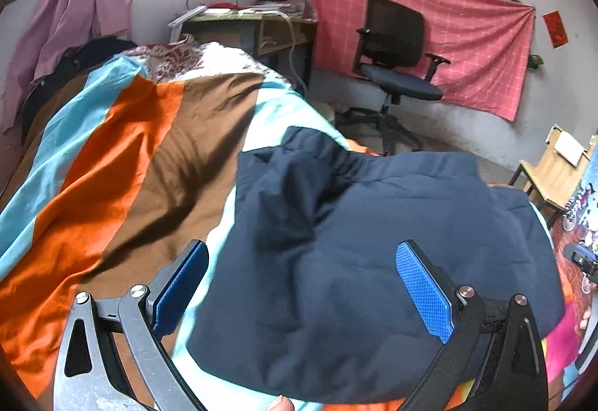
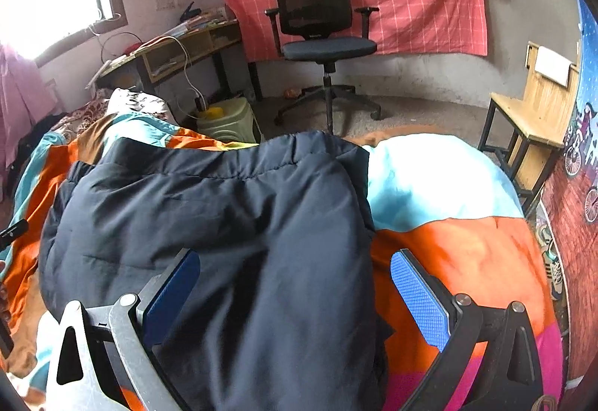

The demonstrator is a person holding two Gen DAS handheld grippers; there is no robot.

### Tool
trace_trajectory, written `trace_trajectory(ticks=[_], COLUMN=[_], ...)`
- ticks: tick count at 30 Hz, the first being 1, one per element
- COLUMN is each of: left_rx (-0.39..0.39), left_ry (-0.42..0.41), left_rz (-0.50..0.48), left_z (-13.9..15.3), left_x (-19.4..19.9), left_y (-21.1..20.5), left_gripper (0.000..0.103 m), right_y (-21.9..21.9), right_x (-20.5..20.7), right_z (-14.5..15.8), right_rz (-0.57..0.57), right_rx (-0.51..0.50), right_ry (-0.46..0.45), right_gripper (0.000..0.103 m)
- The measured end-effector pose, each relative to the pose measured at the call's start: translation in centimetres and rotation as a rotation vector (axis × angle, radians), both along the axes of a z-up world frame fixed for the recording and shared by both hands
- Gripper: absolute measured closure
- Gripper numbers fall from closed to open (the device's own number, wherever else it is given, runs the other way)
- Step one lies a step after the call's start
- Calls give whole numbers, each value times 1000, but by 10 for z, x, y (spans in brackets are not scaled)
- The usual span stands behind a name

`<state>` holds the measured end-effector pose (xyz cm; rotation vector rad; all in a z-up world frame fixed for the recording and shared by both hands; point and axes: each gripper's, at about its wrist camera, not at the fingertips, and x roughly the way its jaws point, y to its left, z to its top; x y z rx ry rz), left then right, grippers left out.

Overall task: Fold large clothes
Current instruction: 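Raise both open tools away from the folded jacket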

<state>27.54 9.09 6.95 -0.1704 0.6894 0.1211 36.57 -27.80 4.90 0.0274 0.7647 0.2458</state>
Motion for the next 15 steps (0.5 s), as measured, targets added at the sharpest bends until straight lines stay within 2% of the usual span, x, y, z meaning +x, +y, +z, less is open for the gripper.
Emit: trace_trajectory(ticks=[7,15], left_rx=[44,95], left_ry=[-60,-131], left_rz=[-61,-82], left_z=[21,36], left_x=[-24,-54], left_y=[-28,-46], left_gripper=[5,5], right_y=[9,17], right_x=[-28,-65], right_z=[21,43], right_rz=[35,65], right_rx=[33,47], right_ry=[-43,-105], right_gripper=[0,0])
